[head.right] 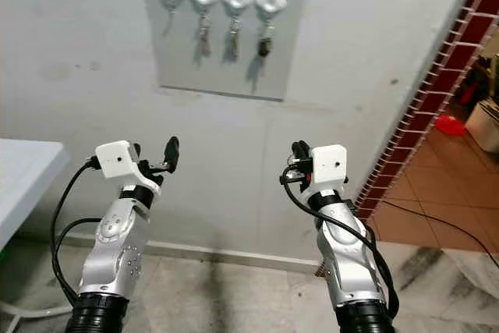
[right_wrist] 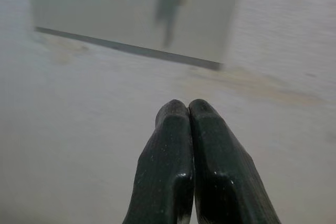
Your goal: Hang keys on a hook
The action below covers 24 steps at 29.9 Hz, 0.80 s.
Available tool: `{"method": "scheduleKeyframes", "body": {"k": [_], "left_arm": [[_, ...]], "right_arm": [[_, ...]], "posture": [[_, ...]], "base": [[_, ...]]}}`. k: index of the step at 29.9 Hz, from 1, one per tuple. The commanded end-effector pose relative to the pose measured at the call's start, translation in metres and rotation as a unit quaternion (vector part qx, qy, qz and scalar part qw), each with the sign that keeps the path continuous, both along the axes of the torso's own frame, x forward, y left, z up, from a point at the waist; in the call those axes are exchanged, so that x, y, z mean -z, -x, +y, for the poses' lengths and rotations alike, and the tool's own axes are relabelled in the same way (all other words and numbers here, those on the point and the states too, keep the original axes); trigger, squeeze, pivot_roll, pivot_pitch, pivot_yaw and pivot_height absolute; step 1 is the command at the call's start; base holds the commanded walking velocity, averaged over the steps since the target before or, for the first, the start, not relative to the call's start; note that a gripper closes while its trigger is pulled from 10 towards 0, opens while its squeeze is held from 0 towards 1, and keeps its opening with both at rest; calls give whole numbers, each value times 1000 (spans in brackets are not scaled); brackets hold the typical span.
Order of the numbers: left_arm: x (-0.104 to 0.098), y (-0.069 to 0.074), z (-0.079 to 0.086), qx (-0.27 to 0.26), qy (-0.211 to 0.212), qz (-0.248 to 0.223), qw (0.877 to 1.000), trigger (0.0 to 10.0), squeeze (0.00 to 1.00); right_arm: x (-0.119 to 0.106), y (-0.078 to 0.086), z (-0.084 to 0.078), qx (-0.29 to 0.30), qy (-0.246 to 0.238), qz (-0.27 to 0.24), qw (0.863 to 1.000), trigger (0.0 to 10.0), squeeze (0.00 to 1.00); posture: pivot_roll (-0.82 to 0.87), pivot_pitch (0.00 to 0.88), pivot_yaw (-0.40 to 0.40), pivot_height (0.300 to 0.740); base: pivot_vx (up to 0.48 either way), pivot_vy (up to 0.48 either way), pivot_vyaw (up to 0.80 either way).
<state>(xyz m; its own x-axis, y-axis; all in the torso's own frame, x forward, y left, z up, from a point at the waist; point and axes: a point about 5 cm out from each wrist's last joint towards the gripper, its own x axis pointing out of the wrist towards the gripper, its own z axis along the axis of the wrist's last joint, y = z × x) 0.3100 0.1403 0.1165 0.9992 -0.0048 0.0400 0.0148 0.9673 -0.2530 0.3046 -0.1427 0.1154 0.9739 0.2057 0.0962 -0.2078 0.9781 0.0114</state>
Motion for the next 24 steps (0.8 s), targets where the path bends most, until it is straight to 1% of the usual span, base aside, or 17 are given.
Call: {"method": "scheduleKeyframes", "body": {"k": [1, 6, 20, 24], "left_arm": [[-5, -1, -3, 7, 0, -8, 1000, 10000, 0], [-5, -1, -5, 9, -1, -7, 1000, 10000, 0], [-6, -2, -5, 2, -11, -3, 1000, 10000, 0], [-7, -3, -6, -2, -4, 0, 1000, 10000, 0]], "right_arm": [[-7, -1, -4, 4, 3, -13, 1000, 10000, 0], [-7, -1, -4, 5, 2, -13, 1000, 10000, 0], [-7, -1, -3, 4, 1, -12, 1000, 10000, 0], [-7, -1, -4, 4, 1, -11, 1000, 10000, 0]], "posture": [[11, 0, -51, 740], [12, 0, -50, 740], [11, 0, -50, 740], [9, 0, -49, 740]], "base": [[0, 386, 0], [0, 372, 0], [0, 0, 0], [0, 0, 0]]}}
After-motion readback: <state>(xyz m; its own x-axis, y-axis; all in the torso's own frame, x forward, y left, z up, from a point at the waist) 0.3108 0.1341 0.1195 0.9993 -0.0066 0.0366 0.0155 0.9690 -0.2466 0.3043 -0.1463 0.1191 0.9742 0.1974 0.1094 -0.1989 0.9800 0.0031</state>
